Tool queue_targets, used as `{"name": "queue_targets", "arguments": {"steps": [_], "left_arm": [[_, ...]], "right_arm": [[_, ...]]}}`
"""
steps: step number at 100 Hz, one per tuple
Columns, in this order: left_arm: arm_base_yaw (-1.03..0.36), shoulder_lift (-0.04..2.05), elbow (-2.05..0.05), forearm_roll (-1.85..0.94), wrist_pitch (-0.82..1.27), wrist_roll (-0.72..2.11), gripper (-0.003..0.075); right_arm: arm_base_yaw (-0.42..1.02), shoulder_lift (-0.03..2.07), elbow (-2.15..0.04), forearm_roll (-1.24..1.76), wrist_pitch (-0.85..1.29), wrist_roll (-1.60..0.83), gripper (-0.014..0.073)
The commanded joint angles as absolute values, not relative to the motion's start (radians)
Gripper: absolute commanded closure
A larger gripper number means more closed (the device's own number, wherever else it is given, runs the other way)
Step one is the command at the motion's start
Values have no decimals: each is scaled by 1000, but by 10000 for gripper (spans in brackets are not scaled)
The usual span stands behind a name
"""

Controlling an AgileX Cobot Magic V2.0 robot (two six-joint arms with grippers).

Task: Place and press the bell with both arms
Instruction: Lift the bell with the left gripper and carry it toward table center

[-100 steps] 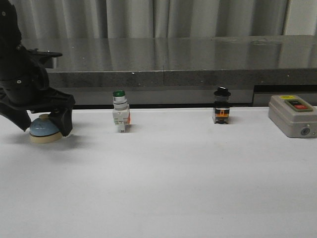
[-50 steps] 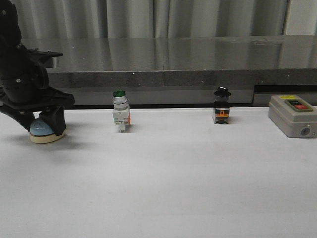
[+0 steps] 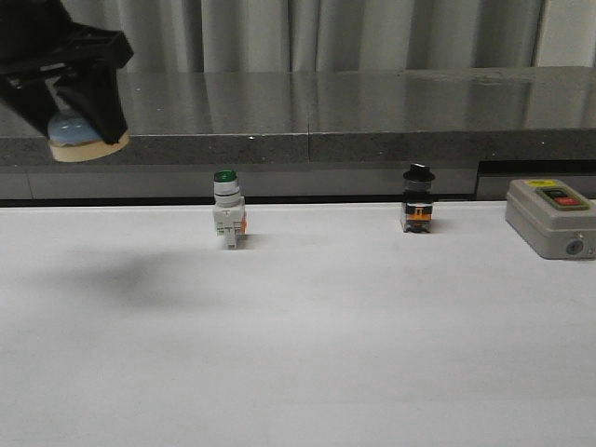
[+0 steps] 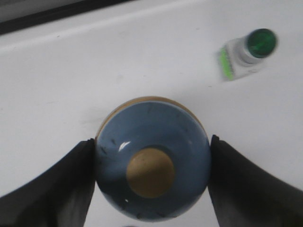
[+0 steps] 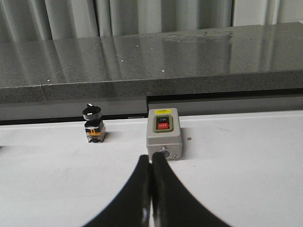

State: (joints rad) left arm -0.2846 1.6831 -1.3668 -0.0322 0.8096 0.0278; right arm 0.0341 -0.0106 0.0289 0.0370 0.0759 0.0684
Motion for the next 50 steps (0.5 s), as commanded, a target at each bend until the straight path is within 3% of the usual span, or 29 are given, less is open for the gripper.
{"name": "queue_targets", "arguments": {"steps": [1, 50], "left_arm": [[-352, 1621, -1394, -49, 788, 26, 479], [-689, 1778, -1394, -44, 596, 26, 479]], "right_arm": [[29, -28, 9, 31, -10, 62, 657], [29, -28, 9, 31, -10, 62, 657]]}}
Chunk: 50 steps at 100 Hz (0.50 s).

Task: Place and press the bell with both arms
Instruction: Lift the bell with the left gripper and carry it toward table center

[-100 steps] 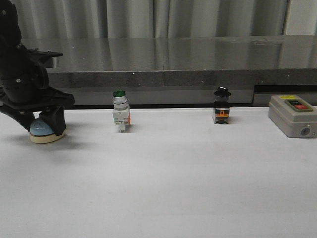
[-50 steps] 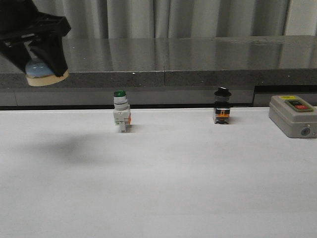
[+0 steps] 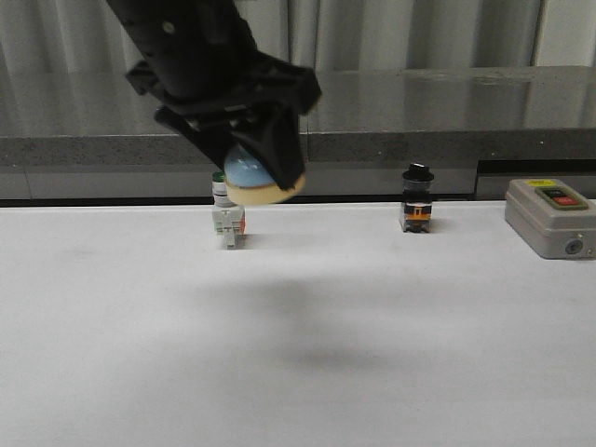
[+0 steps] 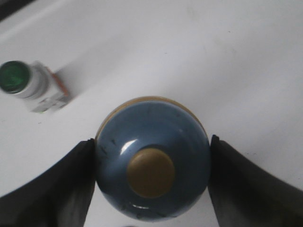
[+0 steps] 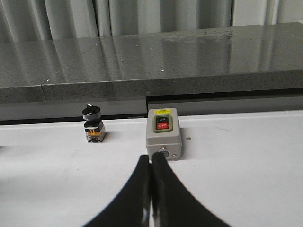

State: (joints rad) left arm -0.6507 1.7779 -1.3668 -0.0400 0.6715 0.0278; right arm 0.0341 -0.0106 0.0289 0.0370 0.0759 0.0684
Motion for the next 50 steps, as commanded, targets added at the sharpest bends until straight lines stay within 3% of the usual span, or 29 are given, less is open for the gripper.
{"name": "queue_targets", "arguments": {"steps": [1, 50], "left_arm": [[-692, 1783, -1394, -44, 593, 26, 479], [-745, 1969, -1394, -42, 554, 46, 457]], "right_arm": [[29, -28, 9, 31, -10, 62, 657], [29, -28, 9, 31, -10, 62, 657]]}}
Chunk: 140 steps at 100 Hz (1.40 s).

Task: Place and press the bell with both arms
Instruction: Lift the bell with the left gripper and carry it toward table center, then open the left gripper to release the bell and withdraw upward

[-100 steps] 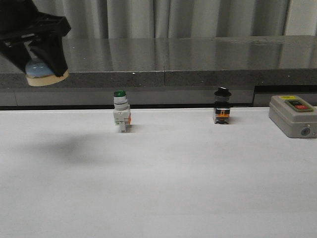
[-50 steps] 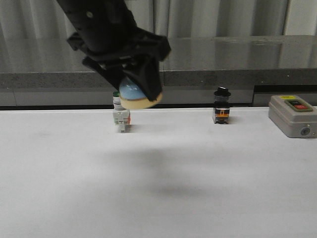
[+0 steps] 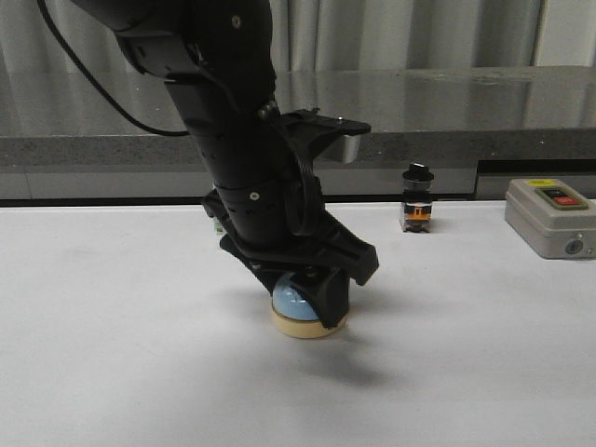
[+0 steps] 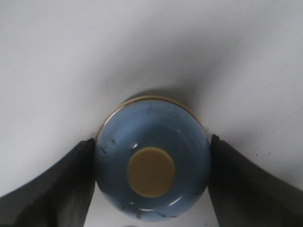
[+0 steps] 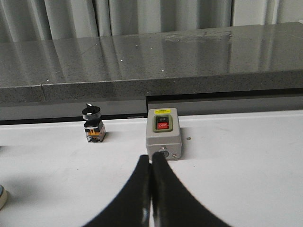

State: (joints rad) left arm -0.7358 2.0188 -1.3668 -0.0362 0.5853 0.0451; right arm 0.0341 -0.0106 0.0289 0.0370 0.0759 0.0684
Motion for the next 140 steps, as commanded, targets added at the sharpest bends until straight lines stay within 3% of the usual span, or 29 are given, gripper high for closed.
{"name": "queue_targets", "arguments": {"steps": [1, 8, 25, 37, 66, 99, 140], "left_arm": [[-745, 1969, -1394, -42, 556, 46, 454], [-745, 1969, -1394, -42, 556, 46, 401], [-747, 1969, -1394, -54, 567, 46, 174], [-749, 1969, -1394, -60, 582, 46, 100], [-749, 1927, -1395, -79, 636, 46, 99], [-700, 1733, -1351, -84, 685, 46, 99], [-353, 1395, -1063, -116, 517, 44, 101]], "right_arm": [[29, -28, 9, 31, -10, 62, 657], [29, -28, 9, 31, -10, 62, 657], [29, -28, 9, 31, -10, 62, 657], [29, -28, 9, 31, -10, 62, 657], [29, -28, 9, 31, -10, 62, 657], [29, -28, 9, 31, -10, 62, 657], [29, -28, 9, 31, -10, 62, 657]]}}
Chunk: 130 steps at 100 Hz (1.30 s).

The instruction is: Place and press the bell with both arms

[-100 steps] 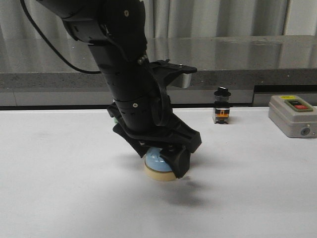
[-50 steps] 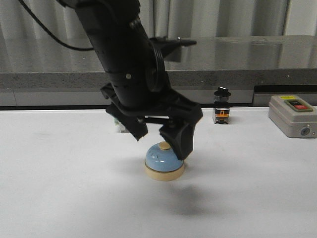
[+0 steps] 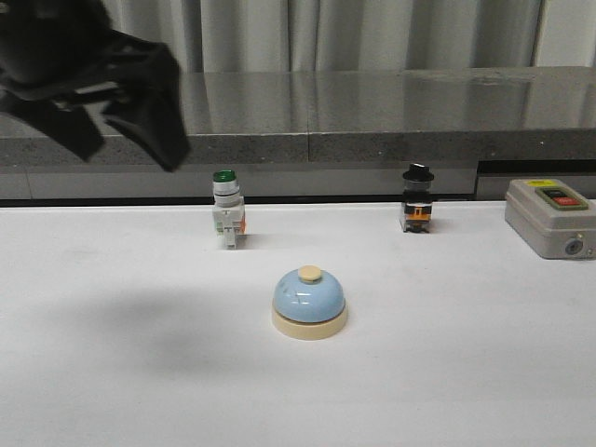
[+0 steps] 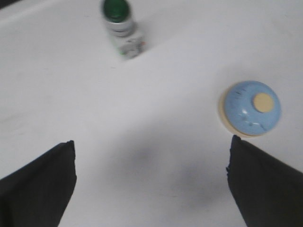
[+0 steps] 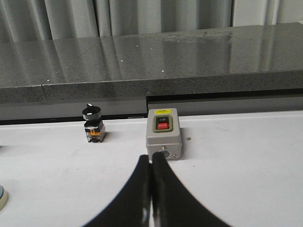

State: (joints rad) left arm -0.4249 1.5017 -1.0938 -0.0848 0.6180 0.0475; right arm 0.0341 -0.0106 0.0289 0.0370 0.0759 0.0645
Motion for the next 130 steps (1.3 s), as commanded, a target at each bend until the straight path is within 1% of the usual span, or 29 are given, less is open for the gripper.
{"name": "queue_targets", "arguments": {"steps": [1, 13, 25, 44, 52, 60, 67, 72, 74, 88, 100, 130], "left_arm": [[-346, 1388, -1052, -116, 507, 44, 101], [-235, 1281, -968, -143, 430, 44, 101], [-163, 1163, -892, -155, 356, 44, 101], [-131, 988, -780, -155, 254, 44, 101], [-131, 926, -737, -155, 237, 44, 115], [-131, 866, -704, -155, 234, 44, 169], [-131, 824, -679, -155, 234, 44, 252], [-131, 797, -667, -155, 234, 44, 333], [-131, 786, -662, -155, 234, 44, 354], [-131, 743, -648, -155, 234, 44, 586], [-131, 737, -648, -155, 232, 44, 743], [-131, 737, -648, -155, 233, 44, 741]], "right_arm": [[29, -28, 9, 31, -10, 62, 657], [29, -28, 9, 31, -10, 62, 657], [29, -28, 9, 31, -10, 62, 657], [29, -28, 9, 31, -10, 62, 657], [29, -28, 9, 31, -10, 62, 657], [29, -28, 9, 31, -10, 62, 657], [29, -28, 9, 31, -10, 62, 657], [29, -28, 9, 31, -10, 62, 657], [29, -28, 9, 31, -10, 62, 657], [29, -28, 9, 31, -10, 62, 657], [29, -28, 9, 31, -10, 62, 657], [29, -28, 9, 31, -10, 62, 657]]}}
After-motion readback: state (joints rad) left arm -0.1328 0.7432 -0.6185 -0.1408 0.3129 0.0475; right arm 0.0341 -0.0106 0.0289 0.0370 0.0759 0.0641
